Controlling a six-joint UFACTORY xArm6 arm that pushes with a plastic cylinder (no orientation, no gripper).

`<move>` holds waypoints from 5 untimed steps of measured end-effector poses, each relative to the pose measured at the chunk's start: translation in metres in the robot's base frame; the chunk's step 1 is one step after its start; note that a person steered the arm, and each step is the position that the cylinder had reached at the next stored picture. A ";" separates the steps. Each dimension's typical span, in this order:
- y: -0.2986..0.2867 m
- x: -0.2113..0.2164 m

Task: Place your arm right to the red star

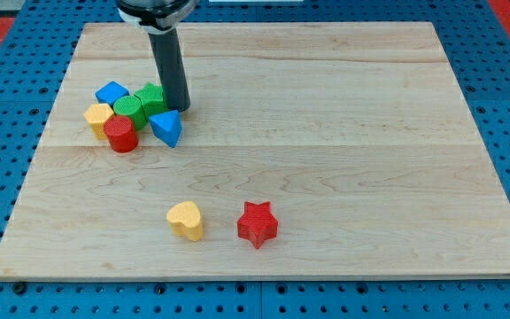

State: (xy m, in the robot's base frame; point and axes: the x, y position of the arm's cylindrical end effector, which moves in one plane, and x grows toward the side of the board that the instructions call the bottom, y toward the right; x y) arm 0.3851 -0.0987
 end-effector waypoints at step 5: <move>0.152 0.144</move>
State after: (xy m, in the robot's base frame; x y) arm 0.5292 0.0531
